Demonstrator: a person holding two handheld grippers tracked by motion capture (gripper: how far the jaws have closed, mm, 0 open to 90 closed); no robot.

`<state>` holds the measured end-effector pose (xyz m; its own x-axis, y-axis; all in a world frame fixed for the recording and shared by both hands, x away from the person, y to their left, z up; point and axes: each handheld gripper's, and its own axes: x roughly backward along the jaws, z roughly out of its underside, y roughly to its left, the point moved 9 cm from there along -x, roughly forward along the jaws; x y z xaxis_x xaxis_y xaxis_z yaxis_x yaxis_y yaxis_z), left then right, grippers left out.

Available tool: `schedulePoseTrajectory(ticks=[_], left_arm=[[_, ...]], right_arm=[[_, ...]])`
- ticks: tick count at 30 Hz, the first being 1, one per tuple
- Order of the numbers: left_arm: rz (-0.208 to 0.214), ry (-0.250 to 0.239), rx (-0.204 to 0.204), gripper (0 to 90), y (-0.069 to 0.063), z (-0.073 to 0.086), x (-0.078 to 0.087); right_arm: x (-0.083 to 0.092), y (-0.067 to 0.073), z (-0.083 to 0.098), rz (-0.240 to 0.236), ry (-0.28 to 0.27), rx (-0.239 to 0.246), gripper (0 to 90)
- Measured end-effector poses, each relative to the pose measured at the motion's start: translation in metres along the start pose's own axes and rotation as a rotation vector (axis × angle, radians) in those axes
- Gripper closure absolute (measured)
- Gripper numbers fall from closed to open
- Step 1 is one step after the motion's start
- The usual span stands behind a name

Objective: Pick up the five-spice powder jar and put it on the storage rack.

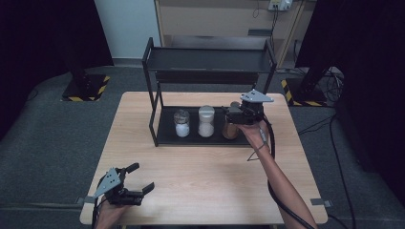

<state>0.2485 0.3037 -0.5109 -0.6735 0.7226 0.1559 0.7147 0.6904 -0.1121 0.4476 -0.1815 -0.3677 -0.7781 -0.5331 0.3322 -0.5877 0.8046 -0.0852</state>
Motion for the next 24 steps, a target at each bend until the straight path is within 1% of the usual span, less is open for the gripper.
schedulePoseTrajectory(ticks=[4,15,19,24], left_arm=[[0.000,0.000,0.000,0.8,0.000,0.000,0.000],[0.002,0.003,0.002,0.8,0.000,0.000,-0.001],[0.001,0.002,0.001,0.8,0.000,0.000,-0.001],[0.001,0.002,0.003,0.8,0.000,0.000,-0.001]], right_arm=[[0.006,0.000,-0.005,-0.005,-0.011,0.006,10.1],[0.025,0.004,-0.017,-0.048,-0.051,0.026,10.1],[0.033,0.006,-0.019,-0.071,-0.062,0.033,10.1],[0.046,0.010,-0.019,-0.112,-0.077,0.042,10.1]])
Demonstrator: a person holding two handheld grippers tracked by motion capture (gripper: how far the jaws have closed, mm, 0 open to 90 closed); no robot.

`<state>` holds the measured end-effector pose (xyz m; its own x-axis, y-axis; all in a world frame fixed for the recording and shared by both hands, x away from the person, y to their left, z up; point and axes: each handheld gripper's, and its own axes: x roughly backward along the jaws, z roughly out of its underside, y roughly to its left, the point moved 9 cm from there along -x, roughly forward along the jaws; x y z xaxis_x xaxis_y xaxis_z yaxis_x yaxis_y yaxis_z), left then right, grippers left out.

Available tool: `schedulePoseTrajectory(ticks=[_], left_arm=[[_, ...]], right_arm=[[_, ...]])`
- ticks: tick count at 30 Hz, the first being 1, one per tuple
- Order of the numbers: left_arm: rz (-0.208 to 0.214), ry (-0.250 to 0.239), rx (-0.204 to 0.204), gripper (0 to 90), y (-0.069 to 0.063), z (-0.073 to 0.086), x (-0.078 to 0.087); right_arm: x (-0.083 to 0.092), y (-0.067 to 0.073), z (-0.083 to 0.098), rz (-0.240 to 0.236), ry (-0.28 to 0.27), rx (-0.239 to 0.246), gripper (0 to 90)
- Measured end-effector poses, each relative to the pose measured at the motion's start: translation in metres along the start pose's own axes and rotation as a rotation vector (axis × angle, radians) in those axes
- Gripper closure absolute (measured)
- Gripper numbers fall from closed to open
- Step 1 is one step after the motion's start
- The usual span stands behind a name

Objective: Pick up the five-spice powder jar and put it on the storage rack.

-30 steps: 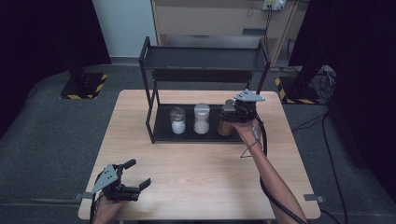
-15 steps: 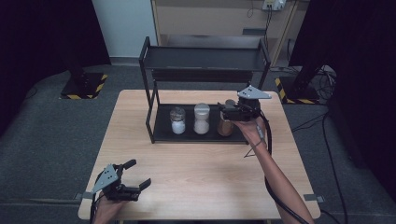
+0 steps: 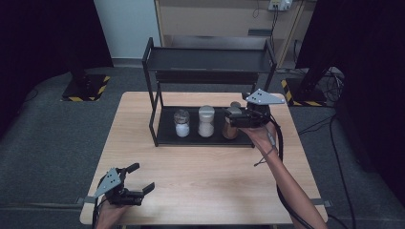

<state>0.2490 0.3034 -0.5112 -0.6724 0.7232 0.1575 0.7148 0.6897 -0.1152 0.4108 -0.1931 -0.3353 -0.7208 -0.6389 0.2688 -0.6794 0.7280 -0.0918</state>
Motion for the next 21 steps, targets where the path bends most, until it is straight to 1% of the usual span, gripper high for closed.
schedulePoseTrajectory(ticks=[4,6,11,17,21], left_arm=[[-0.001,0.001,-0.002,0.8,0.000,0.000,0.000],[-0.004,-0.001,-0.001,0.8,0.000,-0.001,0.000],[-0.007,-0.004,0.000,0.7,-0.001,-0.001,0.000],[-0.006,-0.002,-0.001,0.7,-0.001,-0.001,-0.001],[-0.005,-0.001,-0.004,0.7,-0.002,-0.001,-0.001]], right_arm=[[0.009,0.004,0.002,-0.023,-0.008,0.008,10.1],[0.013,0.005,0.005,-0.035,-0.014,0.003,10.1],[0.025,0.007,0.009,-0.050,-0.025,-0.001,10.1],[0.048,0.010,0.016,-0.071,-0.051,-0.005,10.1],[0.065,0.012,0.023,-0.079,-0.057,0.000,10.1]])
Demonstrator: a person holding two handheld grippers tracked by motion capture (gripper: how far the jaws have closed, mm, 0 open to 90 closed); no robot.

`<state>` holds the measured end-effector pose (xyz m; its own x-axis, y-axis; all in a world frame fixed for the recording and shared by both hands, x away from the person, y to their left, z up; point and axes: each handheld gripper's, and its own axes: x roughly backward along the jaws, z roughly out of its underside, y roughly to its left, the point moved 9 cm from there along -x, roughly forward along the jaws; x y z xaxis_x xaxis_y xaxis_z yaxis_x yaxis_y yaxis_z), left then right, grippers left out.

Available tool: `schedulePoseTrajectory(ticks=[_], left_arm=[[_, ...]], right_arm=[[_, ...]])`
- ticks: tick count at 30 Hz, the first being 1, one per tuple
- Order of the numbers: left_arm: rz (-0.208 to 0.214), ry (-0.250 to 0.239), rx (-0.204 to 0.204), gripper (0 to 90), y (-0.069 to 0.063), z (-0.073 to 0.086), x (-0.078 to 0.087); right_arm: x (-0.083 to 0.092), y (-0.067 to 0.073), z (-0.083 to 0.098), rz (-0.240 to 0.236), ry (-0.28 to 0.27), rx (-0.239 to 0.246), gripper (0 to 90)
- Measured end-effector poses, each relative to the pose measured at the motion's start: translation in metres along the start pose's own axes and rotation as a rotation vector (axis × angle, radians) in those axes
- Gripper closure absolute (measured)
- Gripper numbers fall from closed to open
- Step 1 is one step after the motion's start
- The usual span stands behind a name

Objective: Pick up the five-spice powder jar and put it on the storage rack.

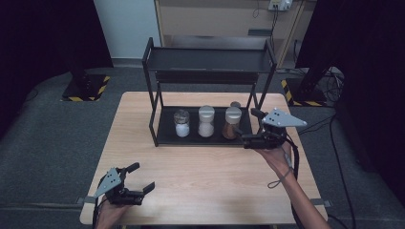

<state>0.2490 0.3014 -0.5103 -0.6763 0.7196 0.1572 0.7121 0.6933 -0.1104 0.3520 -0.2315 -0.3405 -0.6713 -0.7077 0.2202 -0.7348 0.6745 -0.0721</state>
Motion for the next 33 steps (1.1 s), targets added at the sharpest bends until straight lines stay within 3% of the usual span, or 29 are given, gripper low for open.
schedulePoseTrajectory(ticks=[16,33], left_arm=[[0.003,-0.001,0.001,0.7,0.001,0.001,0.000],[0.000,-0.009,0.001,0.7,0.001,0.001,0.003]], right_arm=[[0.051,0.014,0.024,-0.005,0.008,0.001,9.9],[0.100,0.020,0.052,0.059,0.013,-0.032,9.6]])
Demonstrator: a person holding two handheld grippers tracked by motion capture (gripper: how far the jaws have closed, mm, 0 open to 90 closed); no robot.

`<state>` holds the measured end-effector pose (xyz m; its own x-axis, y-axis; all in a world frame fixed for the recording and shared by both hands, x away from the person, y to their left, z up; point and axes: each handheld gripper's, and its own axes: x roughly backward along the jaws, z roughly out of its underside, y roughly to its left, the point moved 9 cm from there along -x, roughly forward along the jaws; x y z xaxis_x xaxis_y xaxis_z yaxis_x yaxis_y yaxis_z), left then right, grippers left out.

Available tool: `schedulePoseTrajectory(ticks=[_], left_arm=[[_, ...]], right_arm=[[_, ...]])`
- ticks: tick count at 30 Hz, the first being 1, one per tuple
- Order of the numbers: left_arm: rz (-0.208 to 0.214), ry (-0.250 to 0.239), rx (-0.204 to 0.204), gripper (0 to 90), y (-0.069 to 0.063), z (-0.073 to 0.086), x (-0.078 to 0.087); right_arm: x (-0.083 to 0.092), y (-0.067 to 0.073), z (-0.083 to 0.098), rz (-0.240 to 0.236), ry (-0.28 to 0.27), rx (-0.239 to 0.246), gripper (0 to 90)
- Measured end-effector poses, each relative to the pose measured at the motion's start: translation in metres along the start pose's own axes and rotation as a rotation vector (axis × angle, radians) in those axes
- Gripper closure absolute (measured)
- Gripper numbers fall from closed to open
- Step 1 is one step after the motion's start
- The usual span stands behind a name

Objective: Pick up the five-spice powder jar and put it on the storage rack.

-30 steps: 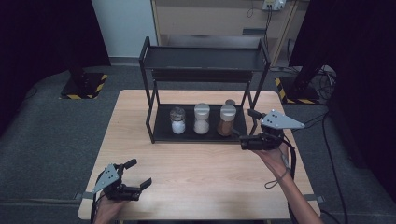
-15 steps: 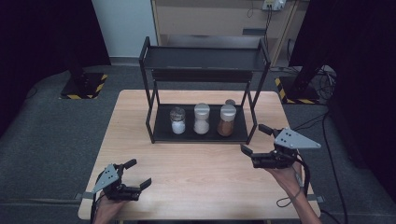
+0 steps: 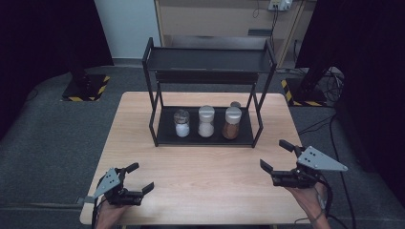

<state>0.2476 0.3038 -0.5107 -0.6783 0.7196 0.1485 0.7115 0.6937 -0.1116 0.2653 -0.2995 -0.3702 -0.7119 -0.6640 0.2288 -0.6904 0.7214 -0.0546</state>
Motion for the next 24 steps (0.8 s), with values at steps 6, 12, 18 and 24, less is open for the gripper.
schedulePoseTrajectory(ticks=[6,12,18,24], left_arm=[[-0.002,0.000,0.000,0.7,0.000,0.000,0.000],[-0.004,-0.002,-0.001,0.7,0.000,0.000,0.000],[-0.006,-0.003,0.001,0.7,0.000,0.000,0.001],[-0.007,-0.003,0.004,0.7,0.000,0.000,0.001]], right_arm=[[0.015,0.001,0.016,0.035,-0.003,-0.020,9.5],[0.023,0.001,0.032,0.061,0.002,-0.043,9.5],[0.027,0.001,0.048,0.083,0.020,-0.053,9.5],[0.029,0.001,0.064,0.086,0.035,-0.060,9.2]])
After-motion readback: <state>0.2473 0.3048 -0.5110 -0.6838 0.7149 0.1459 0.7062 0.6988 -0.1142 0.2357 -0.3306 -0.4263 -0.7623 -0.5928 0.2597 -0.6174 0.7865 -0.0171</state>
